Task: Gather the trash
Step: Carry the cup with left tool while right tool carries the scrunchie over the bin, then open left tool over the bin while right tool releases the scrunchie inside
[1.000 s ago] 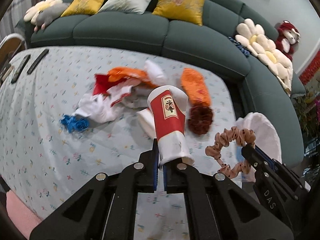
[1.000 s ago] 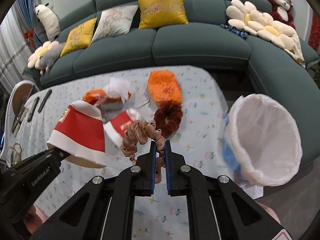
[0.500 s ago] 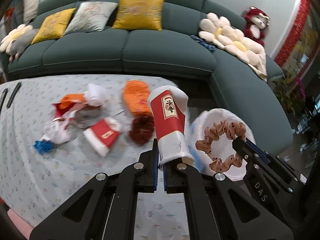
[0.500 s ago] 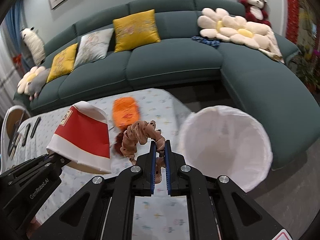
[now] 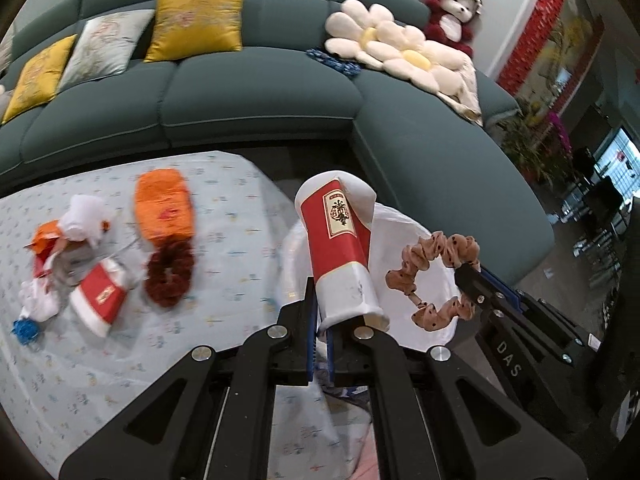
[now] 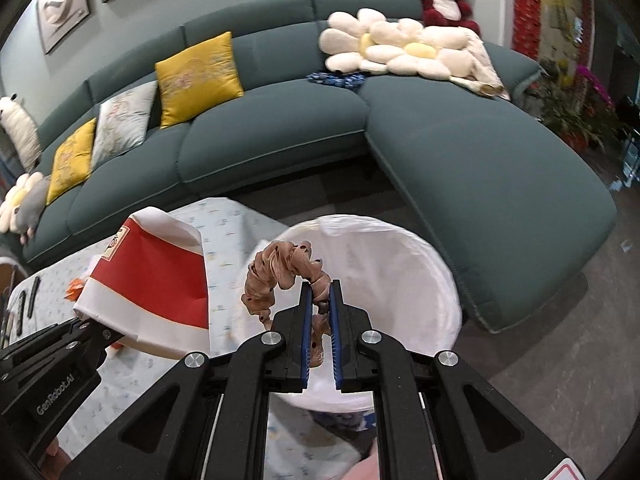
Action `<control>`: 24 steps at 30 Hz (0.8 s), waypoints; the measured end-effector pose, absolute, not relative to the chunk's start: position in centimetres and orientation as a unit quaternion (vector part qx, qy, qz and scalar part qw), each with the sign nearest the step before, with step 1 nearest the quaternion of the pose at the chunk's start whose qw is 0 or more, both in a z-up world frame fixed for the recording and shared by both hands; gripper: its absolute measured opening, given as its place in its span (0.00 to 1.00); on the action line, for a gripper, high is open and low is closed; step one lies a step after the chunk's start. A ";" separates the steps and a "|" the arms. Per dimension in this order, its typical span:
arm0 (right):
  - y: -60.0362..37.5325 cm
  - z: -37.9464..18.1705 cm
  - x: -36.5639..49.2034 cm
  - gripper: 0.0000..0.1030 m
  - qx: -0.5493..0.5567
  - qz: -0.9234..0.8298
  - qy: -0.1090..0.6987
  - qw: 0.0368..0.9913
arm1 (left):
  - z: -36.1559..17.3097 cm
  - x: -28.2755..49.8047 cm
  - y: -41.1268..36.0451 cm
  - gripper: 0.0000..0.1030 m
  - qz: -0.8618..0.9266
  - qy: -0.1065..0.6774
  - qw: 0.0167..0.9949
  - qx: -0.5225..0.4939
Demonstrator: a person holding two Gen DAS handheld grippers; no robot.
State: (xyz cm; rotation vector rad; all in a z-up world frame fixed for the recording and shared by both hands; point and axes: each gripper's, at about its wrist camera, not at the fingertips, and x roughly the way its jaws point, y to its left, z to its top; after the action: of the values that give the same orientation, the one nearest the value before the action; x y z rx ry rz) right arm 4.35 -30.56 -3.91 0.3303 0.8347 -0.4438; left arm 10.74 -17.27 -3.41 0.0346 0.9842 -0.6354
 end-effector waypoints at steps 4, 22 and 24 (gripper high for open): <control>-32.3 -4.5 4.3 0.15 0.169 -0.226 0.402 0.871 | -3.9 11.1 -19.1 0.04 -0.313 0.471 0.825 0.010; -31.6 -3.6 4.6 0.39 0.157 -0.227 0.388 0.880 | -3.3 12.4 -17.3 0.30 -0.281 0.460 0.842 -0.005; -30.7 -3.5 5.0 0.41 0.152 -0.220 0.389 0.882 | -3.4 12.7 -15.8 0.39 -0.266 0.460 0.847 -0.014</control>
State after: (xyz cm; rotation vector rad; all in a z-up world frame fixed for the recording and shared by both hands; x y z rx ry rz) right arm 4.99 -30.71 -3.46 0.3163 0.8094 -0.4579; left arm 12.70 -15.82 -3.37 -0.0291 0.9705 -0.5613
